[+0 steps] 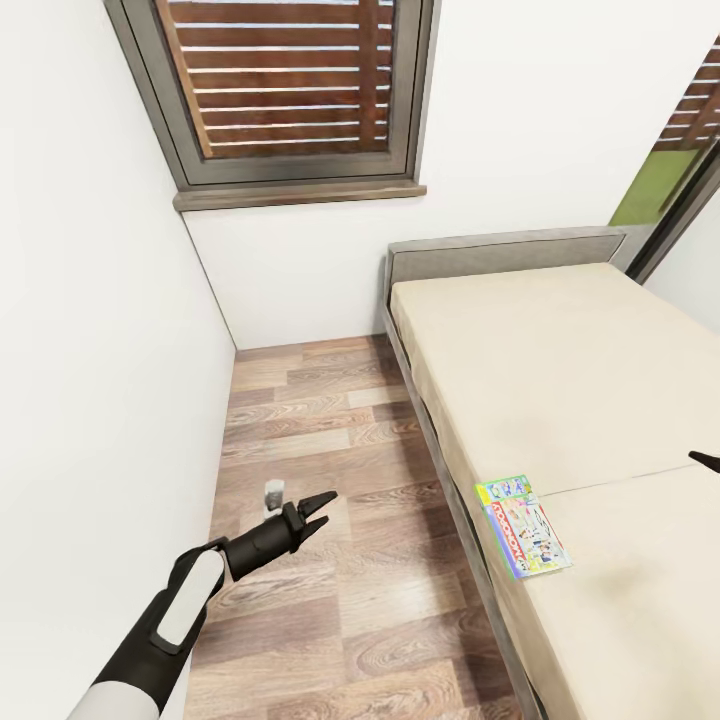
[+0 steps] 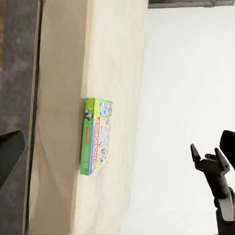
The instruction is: Put all the toys in the child's room - the three board games (two on the bed and one on the table), the two jigsaw puzzles on the table, and the tennis ball on the table - inside the toy box on the table in the child's room.
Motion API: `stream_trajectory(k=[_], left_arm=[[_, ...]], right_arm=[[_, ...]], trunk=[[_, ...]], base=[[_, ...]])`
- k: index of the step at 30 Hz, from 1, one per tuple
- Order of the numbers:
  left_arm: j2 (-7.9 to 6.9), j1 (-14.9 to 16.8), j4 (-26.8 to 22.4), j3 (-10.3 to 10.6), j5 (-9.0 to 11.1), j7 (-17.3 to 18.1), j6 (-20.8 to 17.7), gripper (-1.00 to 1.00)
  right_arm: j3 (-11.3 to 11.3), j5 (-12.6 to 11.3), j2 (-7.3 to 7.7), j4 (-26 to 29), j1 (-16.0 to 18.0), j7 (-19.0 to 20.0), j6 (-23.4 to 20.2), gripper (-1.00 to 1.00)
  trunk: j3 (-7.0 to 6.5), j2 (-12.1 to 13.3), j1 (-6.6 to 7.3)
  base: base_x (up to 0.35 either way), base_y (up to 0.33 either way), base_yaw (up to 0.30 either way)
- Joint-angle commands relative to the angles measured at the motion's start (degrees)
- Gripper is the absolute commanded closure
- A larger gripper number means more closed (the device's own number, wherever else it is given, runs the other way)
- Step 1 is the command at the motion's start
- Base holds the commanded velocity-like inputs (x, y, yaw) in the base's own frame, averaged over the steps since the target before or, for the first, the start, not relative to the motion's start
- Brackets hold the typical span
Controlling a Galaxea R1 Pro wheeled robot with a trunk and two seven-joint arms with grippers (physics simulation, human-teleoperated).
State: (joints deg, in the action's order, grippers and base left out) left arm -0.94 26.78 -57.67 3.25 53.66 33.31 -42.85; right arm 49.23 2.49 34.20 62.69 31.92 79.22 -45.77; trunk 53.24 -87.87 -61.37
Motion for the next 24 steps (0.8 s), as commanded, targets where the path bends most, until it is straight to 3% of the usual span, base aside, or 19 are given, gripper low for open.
stream_trajectory(k=[1, 3, 10, 19, 24], left_arm=[[-0.04, 0.0, 0.0, 0.1, 0.4, 0.0, -0.3, -1.0], [0.0, -1.5, 0.3, 0.1, 0.0, 0.6, 3.1, -1.0], [-1.77, 0.5, 2.2, -0.4, -0.1, 0.8, 5.0, -1.0], [-1.77, 3.4, 5.1, -0.4, -0.1, 0.8, 7.9, -1.0], [-1.77, 5.0, 6.7, -0.4, -0.1, 0.8, 9.5, -1.0]], right_arm=[[0.1, 0.3, -0.01, 0.0, 0.1, 0.4, -0.6, -1.0], [0.0, 0.3, -0.19, -0.1, 0.1, 0.3, -0.5, -1.0], [-0.3, 1.5, -2.13, 1.8, -1.9, 2.3, -2.5, -1.0], [-0.3, 1.5, -5.02, 4.7, -3.5, 4.1, -5.4, -1.0], [-0.3, 1.5, -5.23, 6.2, -3.5, 4.1, -5.4, -1.0]], trunk=[[0.03, 0.0, 0.0], [0.03, 0.0, 0.0], [0.03, 0.0, 0.0], [0.03, 0.0, 0.0], [0.03, 0.0, 0.0]], base=[[0.0, 0.0, 0.0], [0.0, 0.0, 0.0], [0.0, 0.0, 0.0], [0.0, 0.0, 0.0], [0.0, 0.0, 0.0]])
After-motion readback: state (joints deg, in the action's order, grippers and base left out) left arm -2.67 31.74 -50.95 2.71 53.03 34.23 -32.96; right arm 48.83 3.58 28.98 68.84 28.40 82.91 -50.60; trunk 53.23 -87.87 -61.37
